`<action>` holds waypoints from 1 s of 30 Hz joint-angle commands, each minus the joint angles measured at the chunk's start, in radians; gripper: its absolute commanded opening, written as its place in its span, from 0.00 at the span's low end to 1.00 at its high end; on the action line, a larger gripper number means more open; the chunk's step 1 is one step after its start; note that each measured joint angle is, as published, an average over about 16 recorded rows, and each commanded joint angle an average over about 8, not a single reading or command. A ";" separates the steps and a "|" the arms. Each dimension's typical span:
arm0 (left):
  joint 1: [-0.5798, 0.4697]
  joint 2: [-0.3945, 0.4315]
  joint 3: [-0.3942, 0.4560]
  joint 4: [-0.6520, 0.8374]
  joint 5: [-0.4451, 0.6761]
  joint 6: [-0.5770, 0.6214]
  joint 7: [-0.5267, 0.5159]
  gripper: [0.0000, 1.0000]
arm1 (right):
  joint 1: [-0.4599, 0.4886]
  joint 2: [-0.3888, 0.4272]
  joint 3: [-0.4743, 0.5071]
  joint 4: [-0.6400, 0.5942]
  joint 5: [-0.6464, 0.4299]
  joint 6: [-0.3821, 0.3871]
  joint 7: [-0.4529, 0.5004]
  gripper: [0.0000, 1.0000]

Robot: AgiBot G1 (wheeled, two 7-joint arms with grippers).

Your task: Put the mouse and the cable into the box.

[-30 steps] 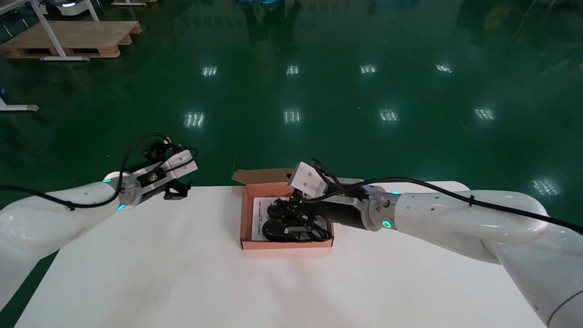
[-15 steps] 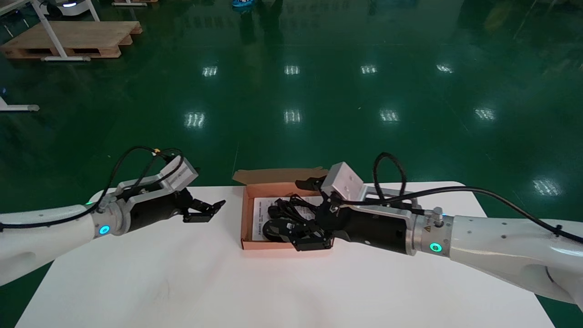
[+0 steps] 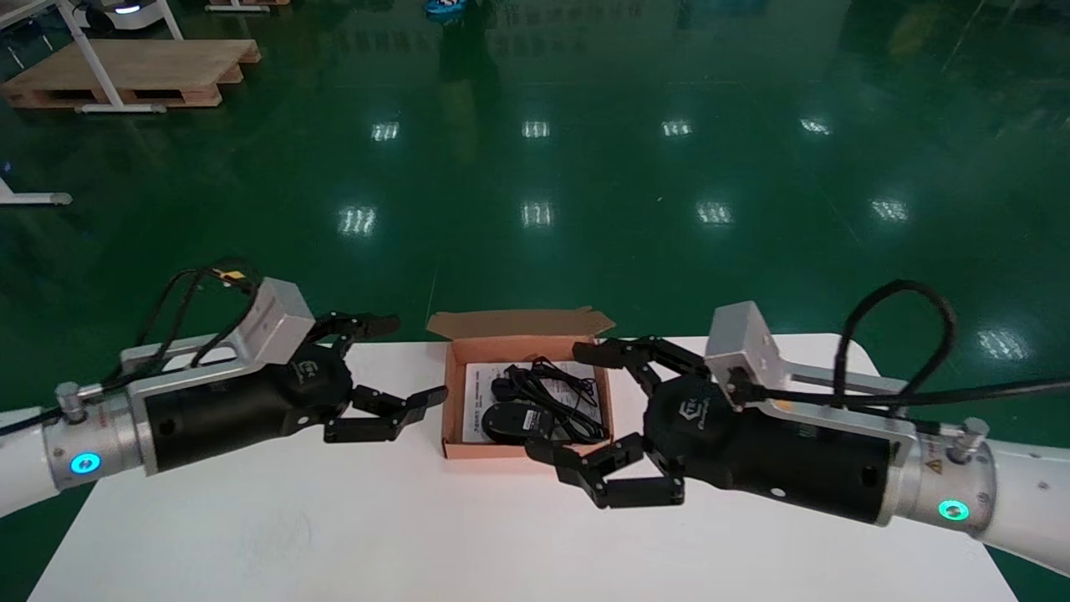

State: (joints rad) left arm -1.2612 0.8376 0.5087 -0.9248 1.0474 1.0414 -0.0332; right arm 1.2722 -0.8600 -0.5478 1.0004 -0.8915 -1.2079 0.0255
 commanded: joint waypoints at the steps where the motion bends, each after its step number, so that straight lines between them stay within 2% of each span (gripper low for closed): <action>1: 0.020 -0.024 -0.024 -0.038 -0.034 0.048 -0.016 1.00 | -0.020 0.025 0.027 0.028 0.016 -0.029 0.016 1.00; 19: 0.185 -0.224 -0.227 -0.358 -0.315 0.455 -0.151 1.00 | -0.192 0.242 0.261 0.277 0.157 -0.281 0.158 1.00; 25: 0.196 -0.238 -0.242 -0.387 -0.339 0.497 -0.156 1.00 | -0.219 0.276 0.297 0.315 0.180 -0.320 0.174 1.00; 30: 0.194 -0.235 -0.238 -0.379 -0.333 0.485 -0.156 1.00 | -0.214 0.269 0.291 0.307 0.177 -0.312 0.171 1.00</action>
State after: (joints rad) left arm -1.0674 0.6025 0.2703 -1.3042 0.7139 1.5273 -0.1890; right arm 1.0577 -0.5904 -0.2567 1.3082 -0.7148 -1.5204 0.1965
